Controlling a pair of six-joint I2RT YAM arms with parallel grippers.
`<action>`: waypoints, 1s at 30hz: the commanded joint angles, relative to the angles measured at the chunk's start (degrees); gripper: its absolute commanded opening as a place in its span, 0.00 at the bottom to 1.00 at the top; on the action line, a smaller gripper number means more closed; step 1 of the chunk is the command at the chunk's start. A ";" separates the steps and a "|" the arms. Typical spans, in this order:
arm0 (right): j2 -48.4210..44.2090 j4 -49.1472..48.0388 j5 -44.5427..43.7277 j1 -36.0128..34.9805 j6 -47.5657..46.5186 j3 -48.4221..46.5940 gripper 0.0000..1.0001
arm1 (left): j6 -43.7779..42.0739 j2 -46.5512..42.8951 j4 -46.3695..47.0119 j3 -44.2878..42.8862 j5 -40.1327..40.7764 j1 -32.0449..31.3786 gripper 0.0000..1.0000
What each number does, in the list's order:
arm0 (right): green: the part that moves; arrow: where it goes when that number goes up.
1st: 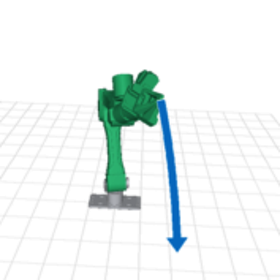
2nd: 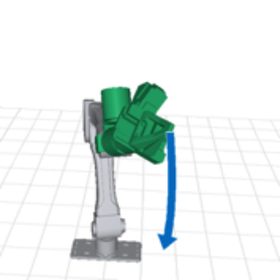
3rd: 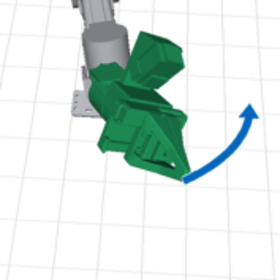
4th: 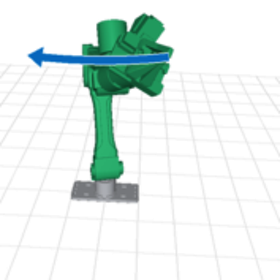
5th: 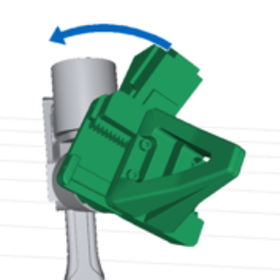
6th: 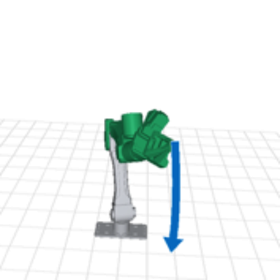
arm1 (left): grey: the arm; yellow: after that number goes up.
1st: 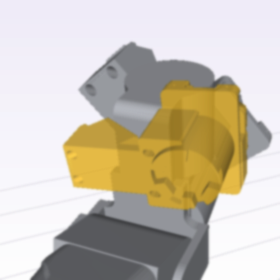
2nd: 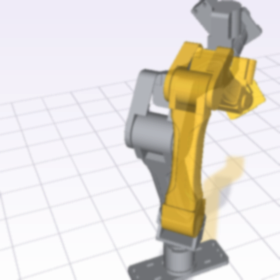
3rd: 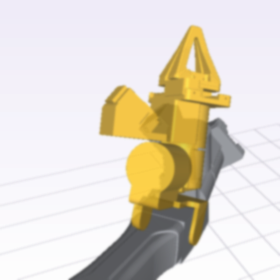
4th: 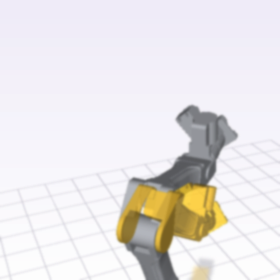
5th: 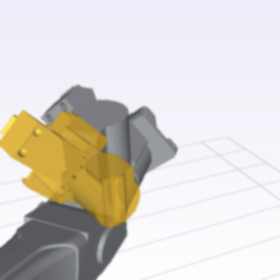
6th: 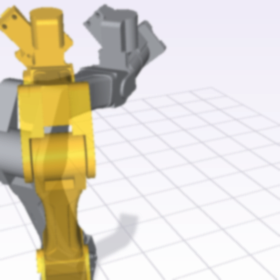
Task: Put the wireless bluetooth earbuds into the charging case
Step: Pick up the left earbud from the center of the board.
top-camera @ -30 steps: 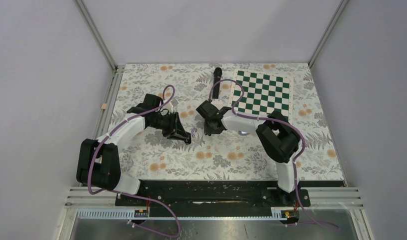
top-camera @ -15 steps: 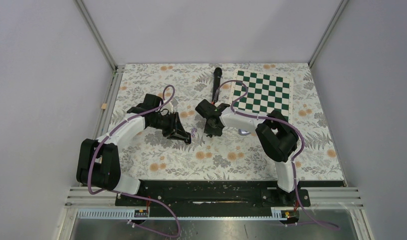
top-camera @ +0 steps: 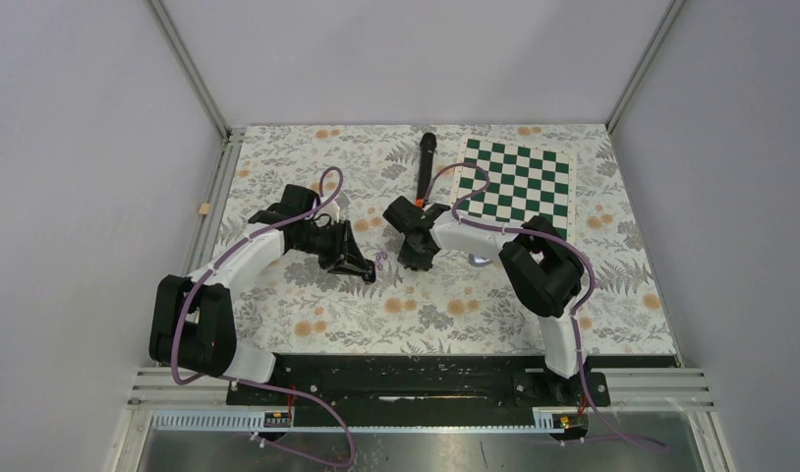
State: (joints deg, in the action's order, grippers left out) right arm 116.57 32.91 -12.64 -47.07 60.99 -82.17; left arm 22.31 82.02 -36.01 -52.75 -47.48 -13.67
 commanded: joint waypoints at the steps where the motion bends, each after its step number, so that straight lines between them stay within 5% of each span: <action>1: 1.53 0.69 -0.55 0.36 3.18 -0.33 0.37 | -0.77 -2.28 1.03 0.45 -0.92 -0.24 0.00; 9: 1.96 0.49 -2.02 0.57 2.09 -0.84 0.31 | -0.86 -2.28 1.02 0.46 -1.00 -0.30 0.00; 13: 2.46 0.51 -3.77 0.60 -2.97 -2.05 0.15 | -0.86 -2.48 1.05 0.46 -1.02 -0.24 0.00; 19: 0.61 0.49 -3.97 0.66 -8.75 -1.84 0.05 | -0.13 -2.31 1.19 0.29 -0.47 -0.28 0.00; 30: -9.40 2.91 -11.06 0.58 -17.76 -0.36 0.00 | 24.91 -4.56 28.32 9.06 0.32 -1.71 0.00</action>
State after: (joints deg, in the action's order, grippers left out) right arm 113.32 33.19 -17.85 -46.83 48.10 -81.62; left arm 34.68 80.05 -23.11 -46.57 -47.64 -14.02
